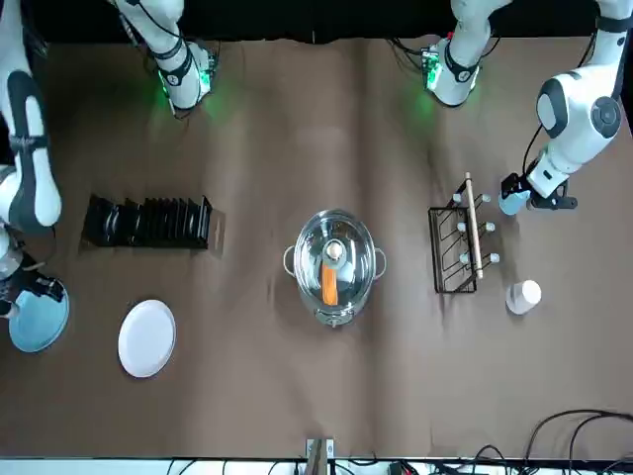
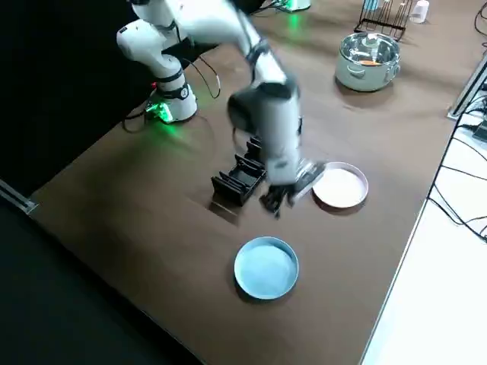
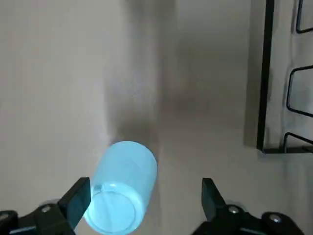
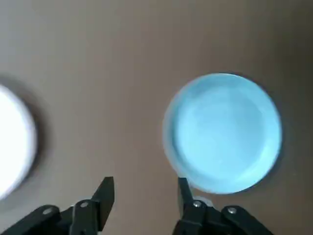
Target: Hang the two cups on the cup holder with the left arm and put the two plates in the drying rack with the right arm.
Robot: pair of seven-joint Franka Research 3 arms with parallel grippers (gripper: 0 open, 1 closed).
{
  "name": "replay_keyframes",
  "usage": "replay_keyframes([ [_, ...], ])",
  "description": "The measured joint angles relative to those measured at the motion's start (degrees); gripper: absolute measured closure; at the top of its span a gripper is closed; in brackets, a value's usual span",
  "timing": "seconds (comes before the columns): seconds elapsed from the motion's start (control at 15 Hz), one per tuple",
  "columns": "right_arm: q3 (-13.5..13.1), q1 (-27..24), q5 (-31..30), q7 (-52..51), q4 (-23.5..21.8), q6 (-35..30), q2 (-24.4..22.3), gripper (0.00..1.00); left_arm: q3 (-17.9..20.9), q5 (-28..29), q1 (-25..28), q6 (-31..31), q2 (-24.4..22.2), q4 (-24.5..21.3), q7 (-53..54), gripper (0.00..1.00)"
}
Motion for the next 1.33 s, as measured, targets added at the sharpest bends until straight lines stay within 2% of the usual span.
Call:
replay_keyframes([
  [0.2,0.06,-5.88,0.0,-2.16,1.77,7.17,6.74,0.41,0.01,0.0,1.0,2.66,0.8,-0.4,1.35,0.0],
  [0.27,0.1,-6.86,-0.08,-2.29,2.78,9.22,8.62,0.36,0.01,0.0,1.35,3.65,1.41,-0.5,1.76,0.0],
  [0.4,0.08,-8.21,-0.09,-2.29,5.25,11.21,11.35,0.36,0.01,0.0,1.9,4.85,2.6,-0.54,1.99,0.0],
  [0.53,0.08,-9.86,-0.08,-2.27,7.2,11.2,12.52,0.36,0.01,0.0,2.24,5.16,3.23,-0.54,2.01,0.0],
  [0.87,0.17,-14.06,0.02,-2.24,7.63,12.08,14.47,0.34,0.0,0.0,4.68,5.16,3.8,-1.14,4.12,0.0],
  [1.33,0.41,-14.5,3.82,-2.19,7.72,12.77,16.78,0.38,-0.12,0.0,6.29,5.16,3.8,-1.98,6.02,0.0],
])
